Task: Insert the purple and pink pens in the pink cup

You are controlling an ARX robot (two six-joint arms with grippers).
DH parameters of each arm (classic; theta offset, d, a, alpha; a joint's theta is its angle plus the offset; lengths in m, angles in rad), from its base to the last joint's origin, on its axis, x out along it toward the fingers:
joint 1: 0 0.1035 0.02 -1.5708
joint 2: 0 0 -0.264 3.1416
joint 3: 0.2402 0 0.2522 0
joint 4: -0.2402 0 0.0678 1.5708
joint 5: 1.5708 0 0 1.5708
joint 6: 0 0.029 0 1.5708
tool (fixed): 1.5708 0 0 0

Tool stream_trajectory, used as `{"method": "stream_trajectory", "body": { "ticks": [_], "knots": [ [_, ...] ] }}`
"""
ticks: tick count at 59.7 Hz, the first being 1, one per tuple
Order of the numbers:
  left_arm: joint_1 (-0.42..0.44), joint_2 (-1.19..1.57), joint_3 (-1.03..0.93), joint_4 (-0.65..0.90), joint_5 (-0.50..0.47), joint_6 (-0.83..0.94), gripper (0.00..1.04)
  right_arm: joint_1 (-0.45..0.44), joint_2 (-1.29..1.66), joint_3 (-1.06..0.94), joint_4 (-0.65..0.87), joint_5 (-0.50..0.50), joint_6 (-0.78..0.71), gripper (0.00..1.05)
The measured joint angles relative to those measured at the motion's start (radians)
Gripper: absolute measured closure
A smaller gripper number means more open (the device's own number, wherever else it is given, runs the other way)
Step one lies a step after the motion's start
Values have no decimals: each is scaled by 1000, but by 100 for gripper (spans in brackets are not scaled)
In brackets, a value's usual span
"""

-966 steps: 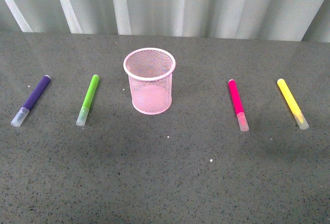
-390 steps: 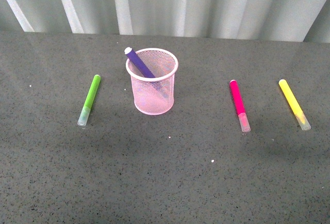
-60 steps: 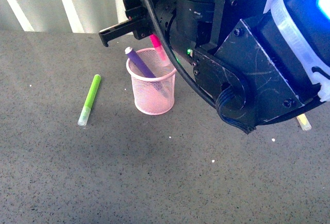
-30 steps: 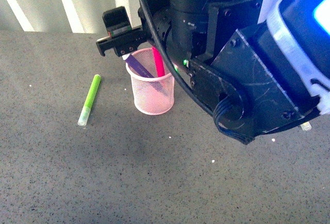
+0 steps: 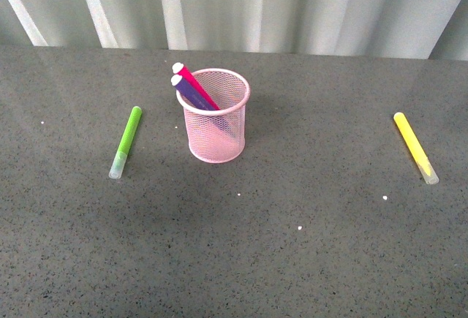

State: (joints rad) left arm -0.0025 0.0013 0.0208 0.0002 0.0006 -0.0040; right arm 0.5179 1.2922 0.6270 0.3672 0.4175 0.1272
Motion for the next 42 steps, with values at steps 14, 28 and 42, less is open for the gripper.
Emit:
{"method": "stream_trajectory", "body": {
  "ticks": [14, 28, 42],
  "knots": [
    [0, 0, 0, 0, -3, 0, 7, -104, -93, -273, 463, -29, -120, 46],
    [0, 0, 0, 0, -2, 0, 7, -239, -284, -435, 434, -154, -124, 91],
    [0, 0, 0, 0, -1, 0, 7, -331, -442, -517, 359, -235, -127, 101]
  ]
}}
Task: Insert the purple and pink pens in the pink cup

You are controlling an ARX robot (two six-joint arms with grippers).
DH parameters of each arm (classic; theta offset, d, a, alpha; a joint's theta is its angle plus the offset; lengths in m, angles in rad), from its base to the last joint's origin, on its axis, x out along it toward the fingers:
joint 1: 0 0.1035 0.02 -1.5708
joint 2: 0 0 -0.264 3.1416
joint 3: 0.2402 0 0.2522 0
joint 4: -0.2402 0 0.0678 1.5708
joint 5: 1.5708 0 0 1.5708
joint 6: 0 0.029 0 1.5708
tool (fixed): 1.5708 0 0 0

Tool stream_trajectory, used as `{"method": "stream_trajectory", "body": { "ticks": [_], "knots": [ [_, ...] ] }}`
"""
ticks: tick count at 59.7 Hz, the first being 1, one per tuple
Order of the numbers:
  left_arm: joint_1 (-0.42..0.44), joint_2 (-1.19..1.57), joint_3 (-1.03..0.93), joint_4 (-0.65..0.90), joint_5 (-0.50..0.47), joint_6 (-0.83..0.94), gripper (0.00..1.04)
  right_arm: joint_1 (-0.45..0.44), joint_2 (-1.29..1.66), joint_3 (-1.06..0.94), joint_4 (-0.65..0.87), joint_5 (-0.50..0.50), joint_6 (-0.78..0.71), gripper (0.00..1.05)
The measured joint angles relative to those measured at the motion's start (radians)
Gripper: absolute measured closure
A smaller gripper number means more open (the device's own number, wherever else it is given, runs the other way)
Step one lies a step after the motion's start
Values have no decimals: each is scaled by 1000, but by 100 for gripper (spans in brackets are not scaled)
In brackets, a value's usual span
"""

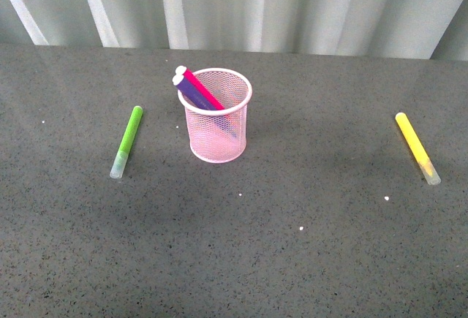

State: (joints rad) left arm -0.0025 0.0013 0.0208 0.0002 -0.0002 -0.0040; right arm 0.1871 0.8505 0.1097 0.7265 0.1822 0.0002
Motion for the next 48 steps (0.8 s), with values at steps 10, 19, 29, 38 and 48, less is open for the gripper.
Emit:
{"method": "stream_trajectory", "body": {
  "ticks": [10, 19, 29, 38, 48],
  "knots": [
    [0, 0, 0, 0, 0, 0, 7, -45, -105, -36, -66, -50, 0, 101],
    [0, 0, 0, 0, 0, 0, 7, -103, -193, -88, -85, -108, 0, 101],
    [0, 0, 0, 0, -2, 0, 7, -183, -293, -92, -179, -176, 0, 101],
    [0, 0, 0, 0, 0, 0, 7, -185, -389, -93, -268, -180, 0, 101],
    [0, 0, 0, 0, 0, 0, 7, -185, -478, -93, -352, -180, 0, 101]
  ]
}}
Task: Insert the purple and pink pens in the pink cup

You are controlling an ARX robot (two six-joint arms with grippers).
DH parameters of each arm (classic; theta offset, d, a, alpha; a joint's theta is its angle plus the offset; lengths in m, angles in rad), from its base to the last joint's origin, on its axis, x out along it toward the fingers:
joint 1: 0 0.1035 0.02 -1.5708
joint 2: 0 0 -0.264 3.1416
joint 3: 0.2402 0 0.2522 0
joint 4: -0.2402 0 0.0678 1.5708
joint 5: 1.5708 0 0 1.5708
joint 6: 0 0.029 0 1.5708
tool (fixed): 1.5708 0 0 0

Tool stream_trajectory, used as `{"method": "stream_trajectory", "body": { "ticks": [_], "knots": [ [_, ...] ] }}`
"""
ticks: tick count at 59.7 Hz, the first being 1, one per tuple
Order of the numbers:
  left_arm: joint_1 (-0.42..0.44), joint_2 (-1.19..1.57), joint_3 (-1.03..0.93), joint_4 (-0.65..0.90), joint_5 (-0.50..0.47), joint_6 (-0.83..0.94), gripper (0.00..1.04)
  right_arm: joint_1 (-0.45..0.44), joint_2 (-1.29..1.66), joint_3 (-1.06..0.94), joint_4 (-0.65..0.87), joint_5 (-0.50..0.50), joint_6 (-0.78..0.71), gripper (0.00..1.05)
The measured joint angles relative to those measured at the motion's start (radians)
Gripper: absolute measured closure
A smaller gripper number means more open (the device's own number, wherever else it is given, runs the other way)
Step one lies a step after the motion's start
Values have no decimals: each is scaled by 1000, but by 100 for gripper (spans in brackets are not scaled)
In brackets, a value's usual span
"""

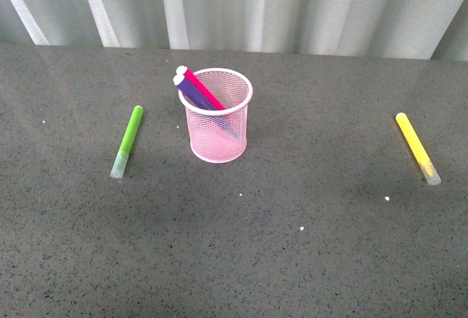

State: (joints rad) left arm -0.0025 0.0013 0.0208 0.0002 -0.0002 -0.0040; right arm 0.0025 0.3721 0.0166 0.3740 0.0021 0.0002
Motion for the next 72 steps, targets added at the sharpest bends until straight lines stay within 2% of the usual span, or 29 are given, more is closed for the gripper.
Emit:
{"method": "stream_trajectory", "body": {
  "ticks": [36, 43, 60, 72],
  "knots": [
    [0, 0, 0, 0, 0, 0, 7, 0, -196, 0, -194, 0, 0, 101],
    [0, 0, 0, 0, 0, 0, 7, 0, -332, 0, -363, 0, 0, 101],
    [0, 0, 0, 0, 0, 0, 7, 0, -368, 1, -372, 0, 0, 101],
    [0, 0, 0, 0, 0, 0, 7, 0, -368, 1, -372, 0, 0, 68]
  ]
}}
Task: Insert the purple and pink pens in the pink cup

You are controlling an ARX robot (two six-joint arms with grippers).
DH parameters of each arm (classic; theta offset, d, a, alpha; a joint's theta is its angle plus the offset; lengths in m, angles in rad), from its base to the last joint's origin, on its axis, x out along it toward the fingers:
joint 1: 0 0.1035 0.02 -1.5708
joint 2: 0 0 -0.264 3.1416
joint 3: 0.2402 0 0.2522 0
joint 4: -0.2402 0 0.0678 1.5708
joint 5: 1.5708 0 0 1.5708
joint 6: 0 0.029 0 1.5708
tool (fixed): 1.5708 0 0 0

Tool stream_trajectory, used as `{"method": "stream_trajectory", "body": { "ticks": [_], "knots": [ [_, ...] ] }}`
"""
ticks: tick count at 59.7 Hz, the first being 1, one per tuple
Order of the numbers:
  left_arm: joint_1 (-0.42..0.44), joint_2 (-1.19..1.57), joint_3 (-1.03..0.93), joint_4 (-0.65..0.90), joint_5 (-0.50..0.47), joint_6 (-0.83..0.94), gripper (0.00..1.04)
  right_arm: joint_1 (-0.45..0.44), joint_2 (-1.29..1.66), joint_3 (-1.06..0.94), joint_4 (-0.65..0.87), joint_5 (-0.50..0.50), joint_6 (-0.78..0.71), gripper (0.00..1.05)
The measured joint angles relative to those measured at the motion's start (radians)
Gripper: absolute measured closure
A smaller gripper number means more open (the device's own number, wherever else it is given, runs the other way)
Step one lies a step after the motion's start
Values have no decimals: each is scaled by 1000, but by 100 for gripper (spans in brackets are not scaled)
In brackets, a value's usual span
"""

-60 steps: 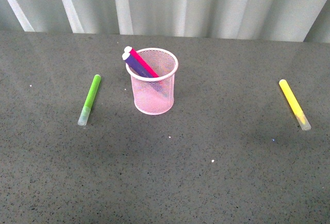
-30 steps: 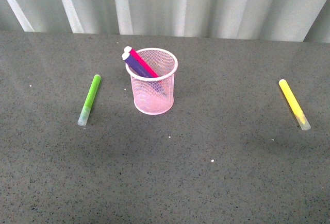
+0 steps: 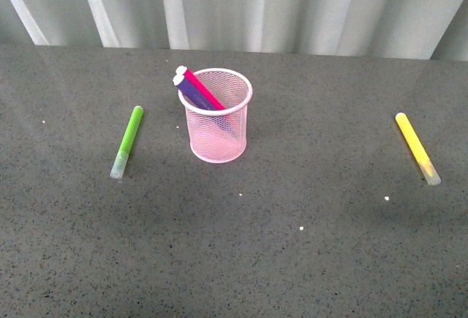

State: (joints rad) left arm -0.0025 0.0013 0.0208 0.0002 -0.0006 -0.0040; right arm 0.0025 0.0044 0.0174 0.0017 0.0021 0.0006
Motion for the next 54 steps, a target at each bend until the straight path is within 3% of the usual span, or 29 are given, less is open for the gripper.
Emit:
{"method": "stream_trajectory", "body": {
  "ticks": [21, 54],
  "knots": [
    [0, 0, 0, 0, 0, 0, 7, 0, 0, 0, 0, 0, 0, 6],
    [0, 0, 0, 0, 0, 0, 7, 0, 0, 0, 0, 0, 1, 7]
  ]
}}
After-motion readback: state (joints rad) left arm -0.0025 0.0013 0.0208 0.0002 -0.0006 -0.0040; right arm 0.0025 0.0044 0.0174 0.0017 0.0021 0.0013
